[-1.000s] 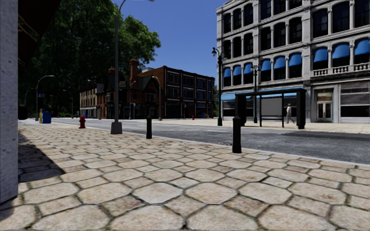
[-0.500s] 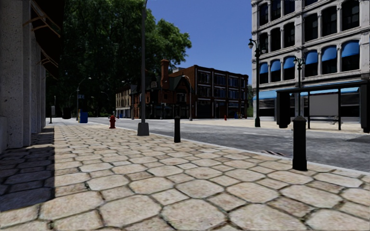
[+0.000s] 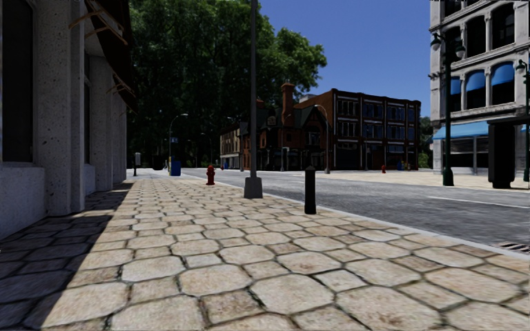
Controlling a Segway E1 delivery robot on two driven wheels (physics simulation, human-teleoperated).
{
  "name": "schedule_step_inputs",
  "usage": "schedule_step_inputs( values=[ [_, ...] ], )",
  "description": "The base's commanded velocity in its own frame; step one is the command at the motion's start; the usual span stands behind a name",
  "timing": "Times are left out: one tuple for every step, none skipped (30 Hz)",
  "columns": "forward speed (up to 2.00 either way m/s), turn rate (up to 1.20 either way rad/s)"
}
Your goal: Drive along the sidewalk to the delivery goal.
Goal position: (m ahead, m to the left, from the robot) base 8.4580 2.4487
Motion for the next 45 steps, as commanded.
schedule_step_inputs(
  values=[
    [2.0,0.52],
    [2.0,0.52],
    [2.0,0.52],
    [2.0,0.52],
    [2.0,0.52],
    [2.0,0.52],
    [2.0,0.52],
    [2.0,0.5],
    [2.0,0.5],
    [2.0,0.5],
    [2.0,0.49],
    [2.0,0.49],
    [2.0,0.45],
    [2.0,0.0],
    [2.0,0.0],
    [2.0,0.0],
    [2.0,0.0],
    [2.0,0.0],
    [2.0,0.0],
    [2.0,0.0],
    [2.0,0.0],
    [2.0,0.0],
    [2.0,0.0],
    [2.0,0.0],
    [2.0,0.0],
    [2.0,0.0],
    [2.0,0.0],
    [2.0,0.0],
    [2.0,0.0],
    [2.0,0.0],
    [2.0,0.0],
    [2.0,0.06],
    [2.0,0.17],
    [2.0,0.22],
    [2.0,0.22],
    [2.0,0.26],
    [2.0,0.27],
    [2.0,0.27],
    [2.0,0.31],
    [2.0,0.34],
    [2.0,0.34],
    [2.0,0.34],
    [2.0,0.35],
    [2.0,0.36],
    [2.0,0.38]
  ],
)
